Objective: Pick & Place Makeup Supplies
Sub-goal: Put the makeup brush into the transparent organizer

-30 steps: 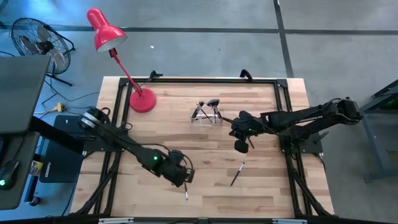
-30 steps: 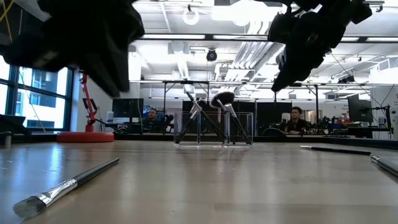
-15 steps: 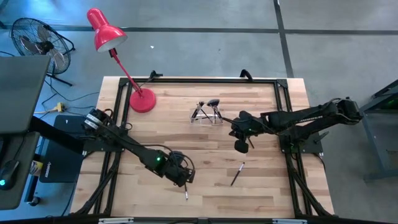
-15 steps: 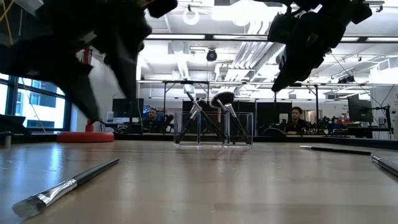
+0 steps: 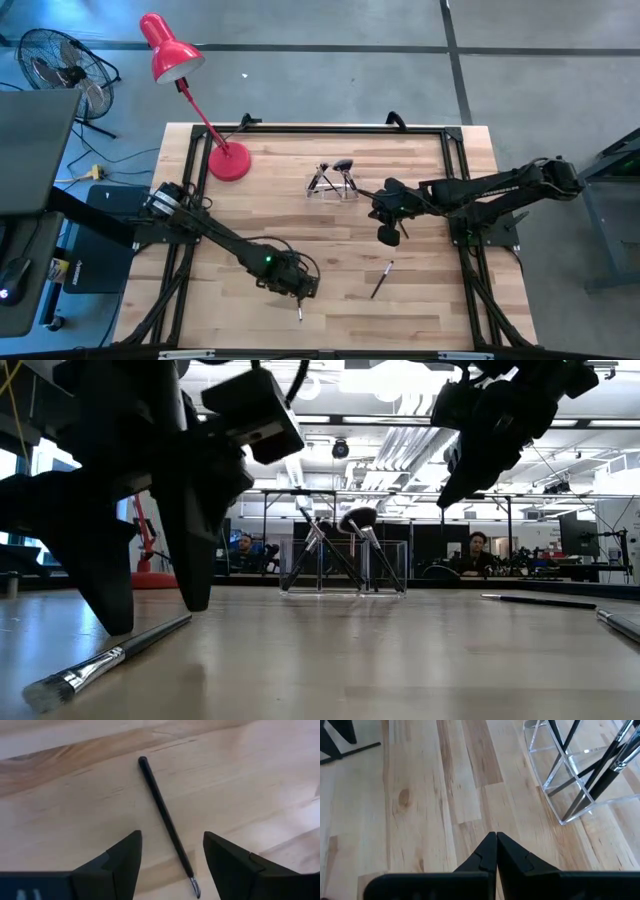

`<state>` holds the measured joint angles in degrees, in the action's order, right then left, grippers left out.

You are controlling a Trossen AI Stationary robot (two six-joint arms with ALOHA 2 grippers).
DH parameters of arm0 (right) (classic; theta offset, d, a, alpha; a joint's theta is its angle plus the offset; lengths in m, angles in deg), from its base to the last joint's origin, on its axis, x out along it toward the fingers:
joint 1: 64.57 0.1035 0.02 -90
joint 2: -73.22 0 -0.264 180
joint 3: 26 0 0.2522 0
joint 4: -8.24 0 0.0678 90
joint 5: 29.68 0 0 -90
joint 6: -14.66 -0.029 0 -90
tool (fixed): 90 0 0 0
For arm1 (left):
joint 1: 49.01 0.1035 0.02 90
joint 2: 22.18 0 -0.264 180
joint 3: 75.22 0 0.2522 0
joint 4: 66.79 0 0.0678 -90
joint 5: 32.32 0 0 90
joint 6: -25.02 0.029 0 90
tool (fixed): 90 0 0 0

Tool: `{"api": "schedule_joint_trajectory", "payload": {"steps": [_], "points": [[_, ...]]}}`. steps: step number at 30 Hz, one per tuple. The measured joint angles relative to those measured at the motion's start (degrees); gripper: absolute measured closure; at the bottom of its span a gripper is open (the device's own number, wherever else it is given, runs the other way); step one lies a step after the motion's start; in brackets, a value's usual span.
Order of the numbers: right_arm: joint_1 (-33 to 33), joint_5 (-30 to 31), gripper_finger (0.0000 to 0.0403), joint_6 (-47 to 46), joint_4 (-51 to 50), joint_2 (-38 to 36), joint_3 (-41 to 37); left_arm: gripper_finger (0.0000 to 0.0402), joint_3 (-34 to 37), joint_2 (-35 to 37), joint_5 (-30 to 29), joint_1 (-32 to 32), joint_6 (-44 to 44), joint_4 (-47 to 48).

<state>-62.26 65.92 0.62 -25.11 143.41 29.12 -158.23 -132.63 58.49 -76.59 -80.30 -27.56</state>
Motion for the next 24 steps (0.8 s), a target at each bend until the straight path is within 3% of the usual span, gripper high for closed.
{"api": "schedule_joint_trajectory", "payload": {"steps": [6,14,20,24], "points": [[0.0,0.0,0.0397,0.2,-0.5,0.0,0.0,0.0214,-0.5,-1.6,7.4,2.0,2.4,2.1],[0.0,0.2,0.0398,0.1,-0.3,0.0,0.0,0.038,-0.3,-1.7,8.8,4.2,9.6,5.3],[0.0,0.2,0.04,0.1,-0.3,0.0,0.0,0.0388,-0.3,-1.9,10.5,6.3,18.2,7.5],[0.0,0.2,0.0401,0.1,0.2,0.0,0.0,0.0395,-0.4,-1.8,8.6,8.1,27.2,10.6]]}}
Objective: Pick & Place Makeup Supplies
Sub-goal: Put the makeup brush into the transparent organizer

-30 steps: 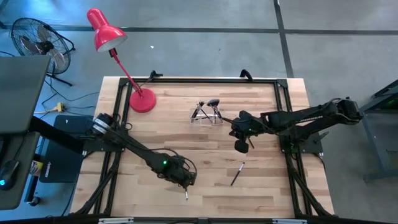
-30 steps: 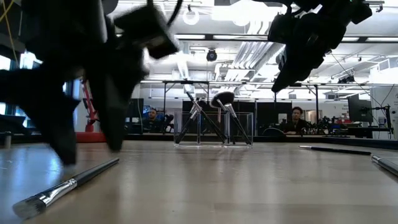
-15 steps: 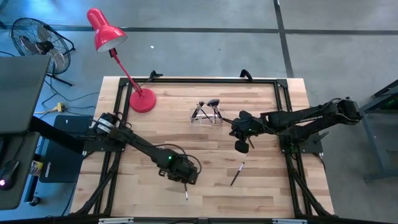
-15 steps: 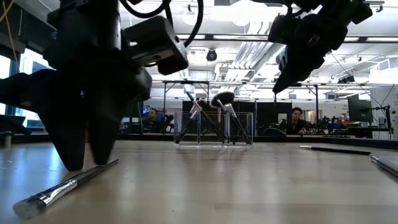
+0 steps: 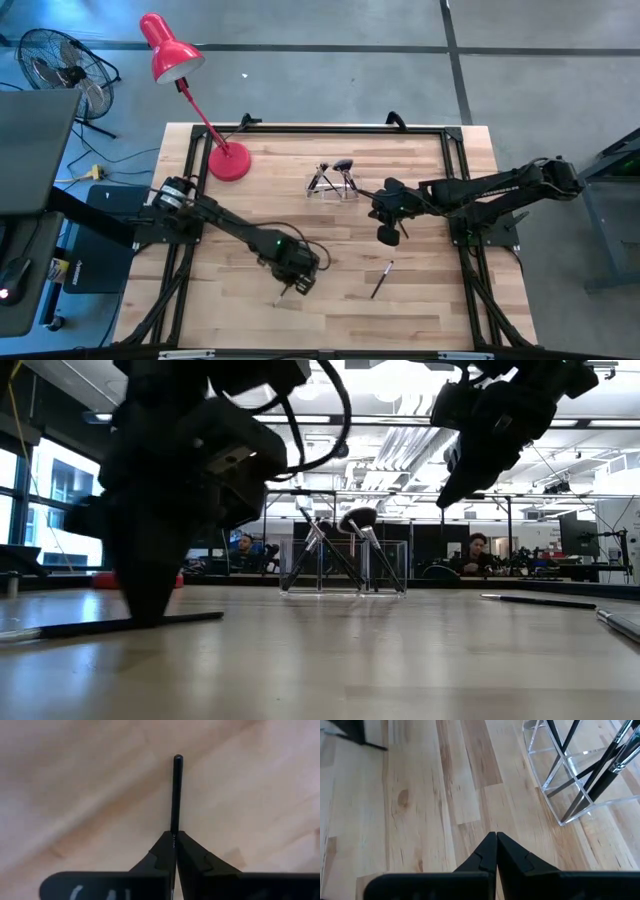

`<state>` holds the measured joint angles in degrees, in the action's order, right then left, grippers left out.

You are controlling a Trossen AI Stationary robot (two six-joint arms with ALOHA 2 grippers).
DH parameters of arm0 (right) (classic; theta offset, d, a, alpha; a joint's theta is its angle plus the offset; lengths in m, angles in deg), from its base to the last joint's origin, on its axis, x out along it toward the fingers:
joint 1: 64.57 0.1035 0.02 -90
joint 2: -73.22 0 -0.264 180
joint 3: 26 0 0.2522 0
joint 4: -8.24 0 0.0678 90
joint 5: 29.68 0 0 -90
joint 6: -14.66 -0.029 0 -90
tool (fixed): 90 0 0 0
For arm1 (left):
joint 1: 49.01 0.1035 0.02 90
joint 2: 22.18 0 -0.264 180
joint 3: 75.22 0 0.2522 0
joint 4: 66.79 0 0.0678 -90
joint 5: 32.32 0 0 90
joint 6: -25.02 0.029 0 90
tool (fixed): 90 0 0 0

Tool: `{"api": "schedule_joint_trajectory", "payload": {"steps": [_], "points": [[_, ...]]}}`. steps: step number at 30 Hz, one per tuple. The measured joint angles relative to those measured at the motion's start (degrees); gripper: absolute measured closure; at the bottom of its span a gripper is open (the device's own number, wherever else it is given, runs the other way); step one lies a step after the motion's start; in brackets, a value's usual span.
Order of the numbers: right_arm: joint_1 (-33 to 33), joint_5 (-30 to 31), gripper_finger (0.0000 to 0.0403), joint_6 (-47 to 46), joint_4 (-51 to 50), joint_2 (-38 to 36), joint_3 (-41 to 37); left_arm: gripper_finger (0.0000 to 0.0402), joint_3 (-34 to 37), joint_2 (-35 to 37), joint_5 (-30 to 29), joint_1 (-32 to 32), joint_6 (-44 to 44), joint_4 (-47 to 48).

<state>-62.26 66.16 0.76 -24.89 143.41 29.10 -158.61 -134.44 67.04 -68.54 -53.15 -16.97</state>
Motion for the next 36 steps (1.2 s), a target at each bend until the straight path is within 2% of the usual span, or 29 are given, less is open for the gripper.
{"api": "schedule_joint_trajectory", "payload": {"steps": [3,8,14,17,24,32,36], "points": [[0.0,0.0,0.0397,-0.1,0.4,0.0,0.0,0.0397,0.0,0.1,-2.4,1.9,10.3,1.3],[0.0,0.0,0.0399,-0.5,0.4,0.0,0.0,0.0399,-0.2,0.1,-8.1,5.7,34.2,-0.8],[0.0,0.0,0.0399,-3.2,0.4,0.0,0.0,0.0401,-7.0,-0.6,-13.5,9.6,60.7,2.2],[0.0,-0.2,0.0396,-5.1,0.4,0.0,0.0,0.0401,-10.8,-0.7,-15.4,11.2,68.2,1.8],[0.0,-0.3,0.0401,-6.9,0.3,0.0,0.0,0.0401,-15.7,-0.5,-15.0,13.0,71.4,3.6],[0.0,-0.3,0.0397,-6.7,0.4,0.0,0.0,0.0401,-16.2,-0.4,-12.2,12.3,71.4,5.2],[0.0,-0.1,0.04,-6.7,0.4,0.0,0.0,0.0401,-16.3,-0.4,-10.2,12.4,65.4,5.8]]}}
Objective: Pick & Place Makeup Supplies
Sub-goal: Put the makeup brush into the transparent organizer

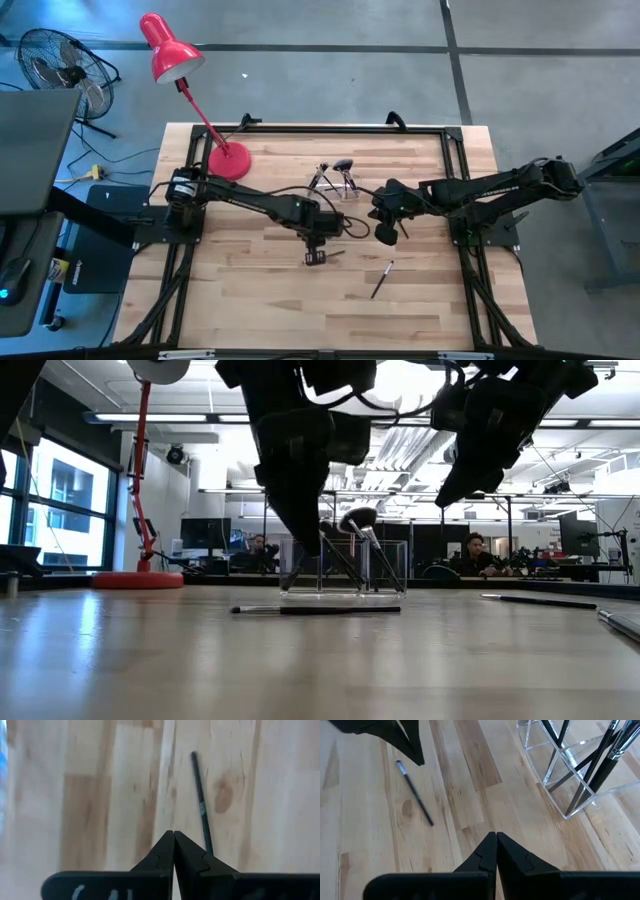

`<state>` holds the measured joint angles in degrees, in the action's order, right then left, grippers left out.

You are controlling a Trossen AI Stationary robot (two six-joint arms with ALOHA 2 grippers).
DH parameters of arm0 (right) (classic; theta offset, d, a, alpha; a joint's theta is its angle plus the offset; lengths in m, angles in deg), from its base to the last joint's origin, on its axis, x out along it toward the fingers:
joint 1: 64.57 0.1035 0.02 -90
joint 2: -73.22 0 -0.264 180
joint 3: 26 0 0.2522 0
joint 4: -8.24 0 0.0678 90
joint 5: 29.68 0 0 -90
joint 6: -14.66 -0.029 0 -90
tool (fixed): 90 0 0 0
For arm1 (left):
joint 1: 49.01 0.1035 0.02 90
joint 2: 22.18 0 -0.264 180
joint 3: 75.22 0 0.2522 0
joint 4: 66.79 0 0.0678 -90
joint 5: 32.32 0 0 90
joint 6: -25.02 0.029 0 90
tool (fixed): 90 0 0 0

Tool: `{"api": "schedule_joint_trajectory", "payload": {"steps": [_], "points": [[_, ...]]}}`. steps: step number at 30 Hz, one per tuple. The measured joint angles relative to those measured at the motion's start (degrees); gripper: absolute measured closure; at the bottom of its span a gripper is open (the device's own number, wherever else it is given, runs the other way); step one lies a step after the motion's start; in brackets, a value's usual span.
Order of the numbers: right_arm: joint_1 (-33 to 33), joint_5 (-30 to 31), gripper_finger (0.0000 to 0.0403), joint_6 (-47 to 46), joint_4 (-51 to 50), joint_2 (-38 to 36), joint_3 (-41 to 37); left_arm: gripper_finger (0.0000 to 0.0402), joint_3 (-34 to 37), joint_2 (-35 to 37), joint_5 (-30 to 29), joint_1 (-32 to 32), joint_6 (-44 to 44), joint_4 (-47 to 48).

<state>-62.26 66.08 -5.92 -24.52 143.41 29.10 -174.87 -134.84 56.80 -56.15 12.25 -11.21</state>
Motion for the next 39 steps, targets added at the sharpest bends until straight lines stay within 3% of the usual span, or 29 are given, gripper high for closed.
{"api": "schedule_joint_trajectory", "payload": {"steps": [8,12,16,23,26,39], "points": [[0.0,-1.9,0.04,0.1,0.0,0.0,0.0,0.0398,0.0,0.2,5.3,-1.3,-12.7,1.5],[0.0,-2.3,0.0402,1.3,0.0,0.0,0.0,0.0369,-0.1,0.7,5.1,-3.8,-16.1,1.5],[0.0,-2.3,0.0401,1.5,0.0,0.0,0.0,0.0322,-0.1,0.7,1.4,-6.7,-19.1,1.9],[0.0,-2.3,0.0401,1.7,0.0,0.0,0.0,0.0267,-0.1,0.7,-10.3,-10.5,-23.7,7.8],[0.0,-2.3,0.0402,1.7,0.0,0.0,0.0,0.0262,-0.1,-0.4,-11.7,-11.4,-23.6,7.8],[1.3,-3.5,0.04,1.1,0.6,0.0,0.0,0.0272,-0.4,-7.2,-7.6,-12.4,-23.7,7.6]]}}
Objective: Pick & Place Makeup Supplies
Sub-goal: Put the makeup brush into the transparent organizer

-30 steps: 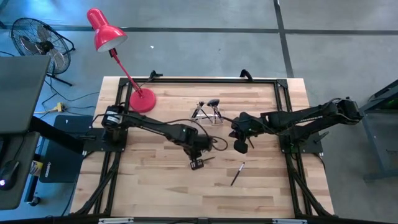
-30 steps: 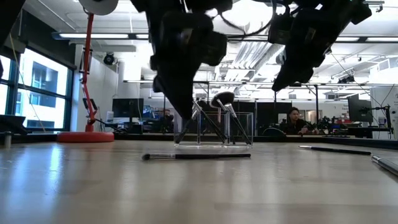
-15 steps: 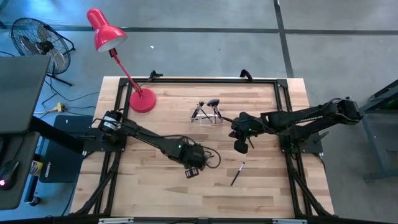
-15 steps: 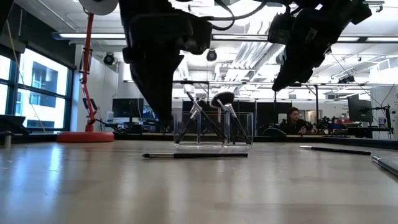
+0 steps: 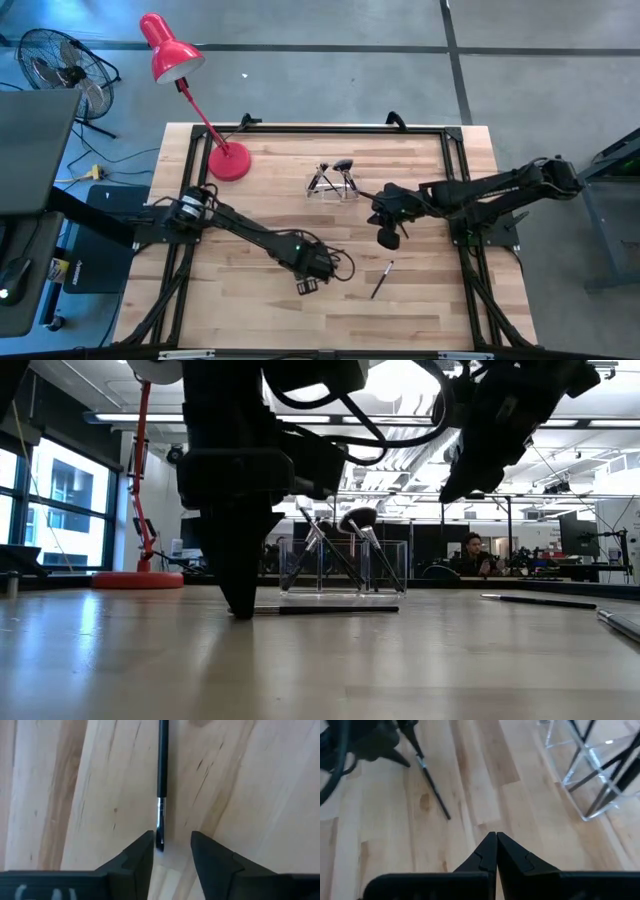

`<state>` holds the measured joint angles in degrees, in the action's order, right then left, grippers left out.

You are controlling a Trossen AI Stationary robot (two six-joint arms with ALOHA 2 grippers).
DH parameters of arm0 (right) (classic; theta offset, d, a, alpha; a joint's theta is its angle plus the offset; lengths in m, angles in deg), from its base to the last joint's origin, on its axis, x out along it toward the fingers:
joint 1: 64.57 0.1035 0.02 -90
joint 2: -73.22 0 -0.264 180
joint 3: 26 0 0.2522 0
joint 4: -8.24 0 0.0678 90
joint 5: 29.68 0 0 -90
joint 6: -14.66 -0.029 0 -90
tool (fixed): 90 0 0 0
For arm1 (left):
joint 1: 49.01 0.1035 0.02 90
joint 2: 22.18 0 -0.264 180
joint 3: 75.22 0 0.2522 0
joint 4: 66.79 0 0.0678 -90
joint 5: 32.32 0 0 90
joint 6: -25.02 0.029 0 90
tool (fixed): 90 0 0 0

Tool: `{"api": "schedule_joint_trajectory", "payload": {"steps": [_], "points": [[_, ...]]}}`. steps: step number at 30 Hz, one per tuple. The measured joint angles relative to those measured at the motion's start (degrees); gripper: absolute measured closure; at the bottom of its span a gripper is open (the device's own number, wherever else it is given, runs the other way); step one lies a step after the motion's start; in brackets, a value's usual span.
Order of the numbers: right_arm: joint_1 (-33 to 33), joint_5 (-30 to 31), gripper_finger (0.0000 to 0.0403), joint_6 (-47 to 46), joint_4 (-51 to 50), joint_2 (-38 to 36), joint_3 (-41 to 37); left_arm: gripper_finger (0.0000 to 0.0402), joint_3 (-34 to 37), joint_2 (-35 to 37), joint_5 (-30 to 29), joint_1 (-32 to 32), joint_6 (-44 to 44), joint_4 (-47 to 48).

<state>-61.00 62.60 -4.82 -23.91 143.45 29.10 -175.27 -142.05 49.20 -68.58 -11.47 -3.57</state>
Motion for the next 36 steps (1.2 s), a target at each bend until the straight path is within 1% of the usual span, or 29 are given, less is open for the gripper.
{"api": "schedule_joint_trajectory", "payload": {"steps": [2,3,5,6,7,10,13,16,19,23,28,32,36], "points": [[1.2,0.0,0.0398,0.0,0.2,0.0,0.0,0.0296,0.0,-0.1,0.5,0.0,0.8,0.2],[1.8,0.1,0.0398,0.0,0.4,0.0,0.0,0.0314,0.0,-0.1,0.6,0.0,1.7,0.1],[3.2,0.7,0.0397,0.5,1.0,0.3,0.0,0.0364,0.0,-0.2,0.7,0.0,3.5,-0.1],[3.9,0.8,0.0397,0.7,1.7,0.7,0.0,0.0381,0.0,-0.2,0.7,0.0,4.3,0.1],[4.5,0.9,0.0397,1.3,2.3,1.3,0.0,0.0389,0.0,-0.2,0.6,0.0,4.8,0.4],[6.6,1.8,0.0399,3.6,7.0,4.7,0.0,0.0389,0.0,-0.2,0.5,0.0,7.6,0.5],[8.8,3.1,0.0396,5.6,13.0,10.5,0.0,0.0397,0.1,-0.2,0.8,0.0,8.9,0.8],[10.5,2.8,0.0382,7.8,16.4,16.4,0.0,0.0398,0.1,-0.2,0.5,0.0,9.1,1.0],[11.6,2.7,0.0358,8.4,18.2,20.4,0.0,0.0399,0.2,-0.3,0.4,0.0,9.7,1.0],[12.3,2.7,0.0322,8.7,22.3,22.8,0.0,0.04,0.3,-0.3,0.7,0.0,9.8,0.6],[12.3,1.8,0.0281,11.3,28.2,24.3,0.0,0.04,0.4,-0.3,0.2,0.1,9.9,-0.9],[12.3,1.3,0.0259,13.1,30.6,25.9,0.0,0.0401,0.4,-0.3,-0.9,0.0,9.4,-0.9],[12.3,0.4,0.0245,13.2,33.5,28.2,0.0,0.0401,0.5,0.6,-1.0,0.0,8.8,-1.3]]}}
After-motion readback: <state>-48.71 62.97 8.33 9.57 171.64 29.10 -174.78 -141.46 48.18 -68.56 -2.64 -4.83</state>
